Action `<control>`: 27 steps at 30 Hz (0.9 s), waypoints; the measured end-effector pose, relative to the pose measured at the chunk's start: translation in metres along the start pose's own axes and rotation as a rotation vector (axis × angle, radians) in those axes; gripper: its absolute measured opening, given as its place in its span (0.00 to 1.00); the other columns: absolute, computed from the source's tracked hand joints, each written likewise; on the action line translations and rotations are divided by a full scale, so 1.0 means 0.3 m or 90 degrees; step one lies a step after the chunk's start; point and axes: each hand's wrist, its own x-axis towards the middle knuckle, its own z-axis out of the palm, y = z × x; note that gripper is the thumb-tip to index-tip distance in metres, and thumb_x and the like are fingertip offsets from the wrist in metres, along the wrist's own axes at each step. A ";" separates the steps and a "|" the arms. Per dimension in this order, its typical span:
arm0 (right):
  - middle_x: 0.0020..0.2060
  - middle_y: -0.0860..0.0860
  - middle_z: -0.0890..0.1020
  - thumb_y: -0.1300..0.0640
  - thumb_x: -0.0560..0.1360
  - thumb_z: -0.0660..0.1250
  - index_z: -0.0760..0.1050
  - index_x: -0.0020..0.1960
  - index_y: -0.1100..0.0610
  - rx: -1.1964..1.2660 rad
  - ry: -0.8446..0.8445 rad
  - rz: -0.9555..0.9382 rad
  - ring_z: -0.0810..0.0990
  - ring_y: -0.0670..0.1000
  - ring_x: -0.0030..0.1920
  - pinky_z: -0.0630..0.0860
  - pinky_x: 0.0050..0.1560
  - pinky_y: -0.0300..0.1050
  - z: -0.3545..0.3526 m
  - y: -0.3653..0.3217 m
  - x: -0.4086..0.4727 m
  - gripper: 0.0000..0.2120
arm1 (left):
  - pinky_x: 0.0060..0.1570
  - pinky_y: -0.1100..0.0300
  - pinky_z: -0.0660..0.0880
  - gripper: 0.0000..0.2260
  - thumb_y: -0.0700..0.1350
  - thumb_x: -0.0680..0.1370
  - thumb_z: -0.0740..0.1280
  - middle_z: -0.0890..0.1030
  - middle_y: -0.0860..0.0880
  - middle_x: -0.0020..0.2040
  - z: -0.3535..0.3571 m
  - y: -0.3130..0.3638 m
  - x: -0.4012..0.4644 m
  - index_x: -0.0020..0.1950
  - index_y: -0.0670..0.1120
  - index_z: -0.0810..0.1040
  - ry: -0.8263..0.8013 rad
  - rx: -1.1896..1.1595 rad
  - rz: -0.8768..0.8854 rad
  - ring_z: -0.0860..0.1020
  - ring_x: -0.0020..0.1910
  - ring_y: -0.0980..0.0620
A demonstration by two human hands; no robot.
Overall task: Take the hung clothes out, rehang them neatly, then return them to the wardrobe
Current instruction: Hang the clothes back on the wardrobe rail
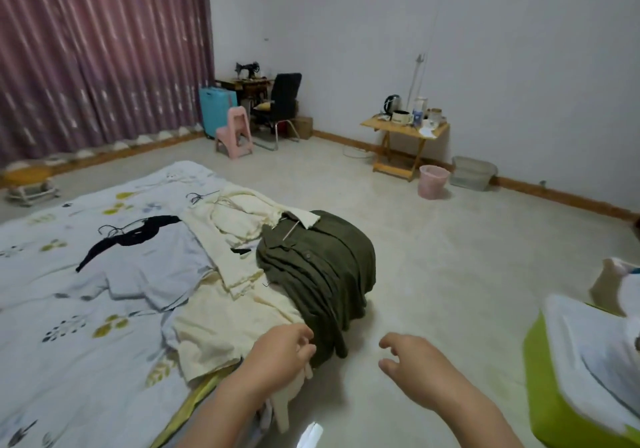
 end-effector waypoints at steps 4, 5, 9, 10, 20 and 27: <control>0.61 0.50 0.75 0.52 0.79 0.59 0.70 0.65 0.52 -0.017 -0.031 -0.035 0.73 0.50 0.61 0.69 0.58 0.41 -0.057 -0.049 0.211 0.15 | 0.43 0.69 0.68 0.12 0.51 0.79 0.60 0.78 0.54 0.57 -0.037 -0.056 0.163 0.61 0.52 0.74 0.000 -0.011 -0.052 0.75 0.50 0.59; 0.62 0.51 0.75 0.52 0.79 0.59 0.69 0.66 0.51 -0.017 -0.042 -0.042 0.73 0.50 0.61 0.69 0.59 0.41 -0.063 -0.062 0.260 0.16 | 0.46 0.67 0.69 0.13 0.51 0.79 0.60 0.78 0.54 0.58 -0.048 -0.075 0.200 0.61 0.52 0.74 -0.001 -0.010 -0.067 0.75 0.51 0.58; 0.63 0.51 0.74 0.52 0.79 0.59 0.68 0.68 0.51 -0.007 -0.092 -0.054 0.73 0.51 0.62 0.70 0.60 0.42 -0.083 -0.117 0.487 0.18 | 0.49 0.66 0.70 0.13 0.52 0.79 0.60 0.78 0.55 0.57 -0.096 -0.167 0.375 0.62 0.52 0.74 0.002 -0.026 -0.119 0.76 0.52 0.57; 0.63 0.50 0.74 0.52 0.79 0.59 0.68 0.68 0.52 -0.012 -0.103 -0.055 0.73 0.51 0.62 0.70 0.60 0.41 -0.088 -0.133 0.551 0.17 | 0.49 0.66 0.69 0.13 0.52 0.79 0.60 0.78 0.55 0.57 -0.108 -0.192 0.424 0.62 0.52 0.74 0.000 -0.034 -0.127 0.76 0.52 0.57; 0.63 0.49 0.74 0.51 0.78 0.60 0.68 0.68 0.50 -0.035 -0.142 -0.075 0.72 0.50 0.63 0.68 0.61 0.41 -0.089 -0.309 1.232 0.18 | 0.53 0.63 0.71 0.12 0.48 0.79 0.59 0.78 0.54 0.58 -0.267 -0.461 1.003 0.60 0.51 0.74 -0.012 -0.049 -0.184 0.76 0.55 0.55; 0.62 0.52 0.72 0.51 0.78 0.59 0.69 0.66 0.51 -0.063 -0.178 -0.108 0.69 0.52 0.63 0.67 0.62 0.43 -0.048 -0.370 1.632 0.17 | 0.53 0.60 0.73 0.12 0.48 0.79 0.58 0.78 0.53 0.57 -0.295 -0.613 1.356 0.60 0.51 0.74 0.006 -0.045 -0.223 0.76 0.54 0.54</control>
